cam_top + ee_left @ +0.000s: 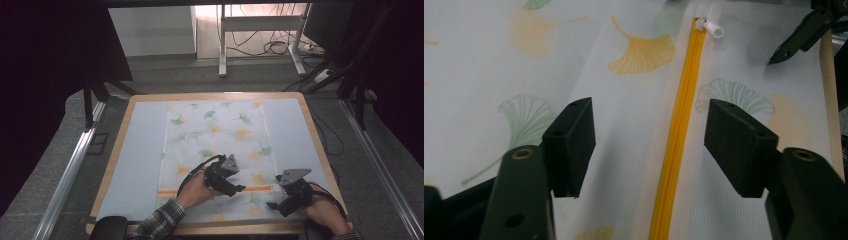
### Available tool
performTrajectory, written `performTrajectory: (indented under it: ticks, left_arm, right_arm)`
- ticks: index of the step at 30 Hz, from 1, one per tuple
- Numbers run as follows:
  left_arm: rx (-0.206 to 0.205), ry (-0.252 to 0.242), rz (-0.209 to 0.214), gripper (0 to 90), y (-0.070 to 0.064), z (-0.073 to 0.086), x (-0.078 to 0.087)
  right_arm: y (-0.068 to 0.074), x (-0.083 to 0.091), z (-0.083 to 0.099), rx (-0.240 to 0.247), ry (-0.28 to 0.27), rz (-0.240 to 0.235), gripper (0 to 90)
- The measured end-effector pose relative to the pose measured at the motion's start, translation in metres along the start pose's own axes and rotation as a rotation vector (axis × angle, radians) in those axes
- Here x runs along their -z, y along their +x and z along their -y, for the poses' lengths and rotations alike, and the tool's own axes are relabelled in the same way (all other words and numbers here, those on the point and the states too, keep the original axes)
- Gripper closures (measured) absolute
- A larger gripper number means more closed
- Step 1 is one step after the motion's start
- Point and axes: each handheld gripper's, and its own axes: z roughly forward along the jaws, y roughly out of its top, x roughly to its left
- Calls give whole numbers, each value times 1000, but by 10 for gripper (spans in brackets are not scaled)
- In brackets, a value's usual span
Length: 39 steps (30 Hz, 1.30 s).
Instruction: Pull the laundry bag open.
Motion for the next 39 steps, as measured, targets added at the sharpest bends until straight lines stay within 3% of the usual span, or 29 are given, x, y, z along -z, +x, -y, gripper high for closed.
performTrajectory:
  ticks: [10, 17, 24, 28, 33, 39]
  left_arm:
    - [9, -23, 94, 507, -6, -19, -24]
    - [-33, -28, 134, 595, -14, -36, -44]
    - [-58, -32, 143, 571, -22, -48, -59]
    - [-75, -14, 111, 538, -27, -51, -69]
    - [-60, -17, 81, 595, -26, -50, -76]
    - [-35, -1, 112, 705, -17, -48, -71]
  right_arm:
    - [-1, 0, 1, 5, -9, -3, 0]
    - [-1, 0, 2, 3, -10, -6, 0]
    - [-1, 0, 2, 0, -11, -9, 0]
    - [-1, 1, 2, -3, -12, -12, 0]
    - [-1, 1, 2, -1, -11, -8, 0]
    - [-1, 0, 2, -1, -12, -7, 0]
